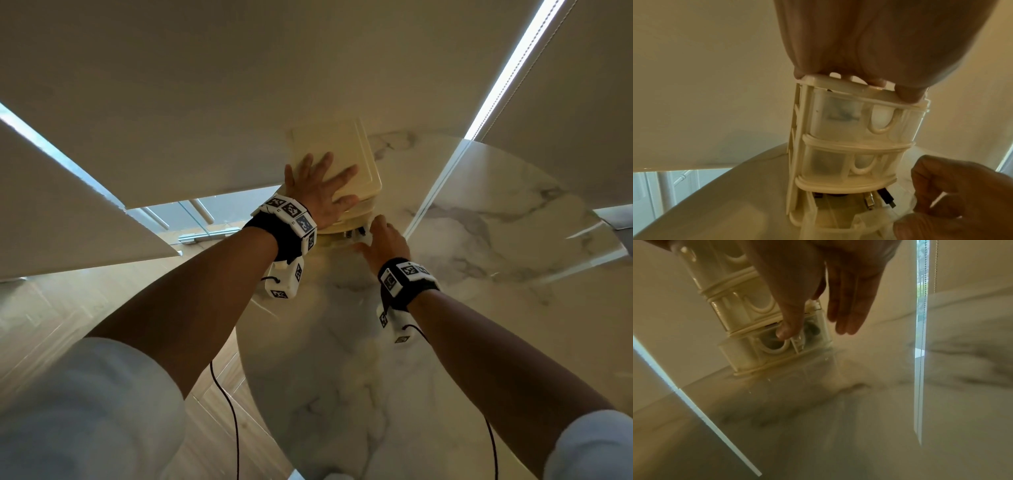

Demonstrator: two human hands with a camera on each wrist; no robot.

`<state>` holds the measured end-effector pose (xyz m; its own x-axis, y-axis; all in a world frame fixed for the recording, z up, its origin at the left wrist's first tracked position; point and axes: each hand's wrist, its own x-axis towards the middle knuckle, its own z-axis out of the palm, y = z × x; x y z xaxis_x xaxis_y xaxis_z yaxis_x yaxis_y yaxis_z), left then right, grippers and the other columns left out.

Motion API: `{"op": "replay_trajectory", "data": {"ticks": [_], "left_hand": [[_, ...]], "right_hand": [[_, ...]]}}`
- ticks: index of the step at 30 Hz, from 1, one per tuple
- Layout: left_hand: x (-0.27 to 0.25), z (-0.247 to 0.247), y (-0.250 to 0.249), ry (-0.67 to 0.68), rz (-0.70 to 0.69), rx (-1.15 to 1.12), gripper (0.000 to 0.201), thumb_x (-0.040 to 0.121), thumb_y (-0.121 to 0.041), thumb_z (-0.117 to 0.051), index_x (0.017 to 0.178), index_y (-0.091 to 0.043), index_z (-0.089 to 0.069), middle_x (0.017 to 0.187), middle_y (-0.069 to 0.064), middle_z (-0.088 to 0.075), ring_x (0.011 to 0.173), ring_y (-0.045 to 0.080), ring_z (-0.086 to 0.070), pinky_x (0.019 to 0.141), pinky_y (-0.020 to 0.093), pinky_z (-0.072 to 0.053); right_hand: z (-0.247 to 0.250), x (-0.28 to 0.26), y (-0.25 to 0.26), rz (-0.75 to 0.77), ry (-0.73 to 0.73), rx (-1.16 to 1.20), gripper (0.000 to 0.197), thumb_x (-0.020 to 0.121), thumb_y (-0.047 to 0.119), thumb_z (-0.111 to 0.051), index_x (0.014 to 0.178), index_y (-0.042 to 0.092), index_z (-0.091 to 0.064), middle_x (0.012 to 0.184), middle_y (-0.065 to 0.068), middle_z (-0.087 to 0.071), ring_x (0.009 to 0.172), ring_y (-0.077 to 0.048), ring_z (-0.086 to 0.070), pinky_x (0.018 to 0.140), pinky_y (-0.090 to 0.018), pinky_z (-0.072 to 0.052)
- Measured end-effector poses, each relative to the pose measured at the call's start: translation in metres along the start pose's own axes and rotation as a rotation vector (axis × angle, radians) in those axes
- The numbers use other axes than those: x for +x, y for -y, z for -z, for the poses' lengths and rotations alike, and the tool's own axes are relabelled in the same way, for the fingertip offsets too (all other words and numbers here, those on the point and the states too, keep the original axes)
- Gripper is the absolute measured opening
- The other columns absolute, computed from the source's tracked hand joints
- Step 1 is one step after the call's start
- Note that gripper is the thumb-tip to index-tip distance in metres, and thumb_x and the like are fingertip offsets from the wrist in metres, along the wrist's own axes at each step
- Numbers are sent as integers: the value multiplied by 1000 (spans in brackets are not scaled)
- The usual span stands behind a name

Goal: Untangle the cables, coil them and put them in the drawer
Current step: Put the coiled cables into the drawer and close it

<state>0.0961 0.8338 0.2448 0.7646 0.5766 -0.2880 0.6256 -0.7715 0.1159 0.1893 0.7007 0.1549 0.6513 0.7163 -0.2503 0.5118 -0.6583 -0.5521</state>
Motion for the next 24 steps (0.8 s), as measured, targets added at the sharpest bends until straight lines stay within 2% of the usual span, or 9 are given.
{"op": "replay_trajectory", "data": {"ticks": [2, 6, 8, 11, 14, 18, 20, 22, 24], "left_hand": [[1, 0, -1, -3, -4, 1, 60, 90, -69, -18, 144, -54, 3, 160, -5, 14, 146, 29, 16, 114, 56, 11], [1, -1, 0, 3, -6, -9, 60, 91, -68, -19, 144, -54, 2, 160, -6, 14, 146, 29, 16, 114, 56, 11], [1, 0, 0, -2, -11, -12, 59, 91, -68, -20, 144, -54, 1, 160, -6, 14, 146, 29, 16, 114, 56, 11], [3, 2, 1, -3, -16, 4, 59, 92, -67, -21, 145, -53, 1, 160, -6, 13, 146, 29, 15, 115, 56, 10], [3, 3, 3, 12, -20, 20, 59, 92, -66, -22, 145, -53, 1, 160, -6, 13, 146, 29, 14, 115, 57, 8], [6, 7, 7, 15, -37, 33, 60, 92, -67, -23, 145, -53, 2, 160, -6, 13, 146, 28, 14, 115, 56, 7], [4, 6, 7, 43, -36, 35, 60, 92, -66, -23, 145, -53, 3, 160, -6, 15, 146, 28, 15, 115, 56, 9], [2, 6, 4, 55, -24, 48, 60, 92, -65, -23, 145, -53, 4, 160, -6, 16, 146, 28, 16, 115, 56, 10], [0, 9, 4, 8, -41, 39, 60, 93, -65, -24, 145, -52, 1, 160, -6, 13, 146, 28, 16, 114, 57, 11]], "right_hand": [[-1, 4, -4, -64, 22, 117, 52, 79, 34, -72, 112, 9, -41, 104, -14, -62, 94, -36, -61, 79, -44, -51], [-4, 16, -2, -180, 62, 253, 89, 72, 42, -78, 141, 20, -28, 116, -15, -62, 107, -36, -59, 87, -42, -48], [-6, 25, 2, -179, 58, 265, 83, 74, 42, -75, 142, 22, -32, 120, -15, -62, 111, -36, -57, 87, -40, -46], [-5, 34, 5, -167, 50, 293, 58, 74, 36, -75, 124, 18, -50, 113, -14, -64, 105, -35, -60, 79, -38, -47], [-6, 34, 7, -180, 82, 264, 59, 72, 41, -77, 118, 17, -49, 112, -13, -64, 102, -34, -60, 81, -40, -50], [-2, 30, 12, -217, 139, 234, 59, 78, 43, -70, 123, 15, -45, 118, -17, -60, 107, -38, -57, 84, -42, -48], [3, 25, 12, -190, 182, 179, 57, 82, 40, -65, 129, 17, -43, 123, -18, -58, 110, -39, -56, 87, -42, -47], [10, 21, 5, -170, 207, 134, 64, 84, 38, -63, 139, 21, -36, 131, -16, -55, 117, -37, -53, 92, -42, -46], [18, 14, -8, -169, 198, 124, 70, 83, 36, -65, 144, 23, -34, 136, -13, -53, 122, -33, -52, 96, -37, -44]]}}
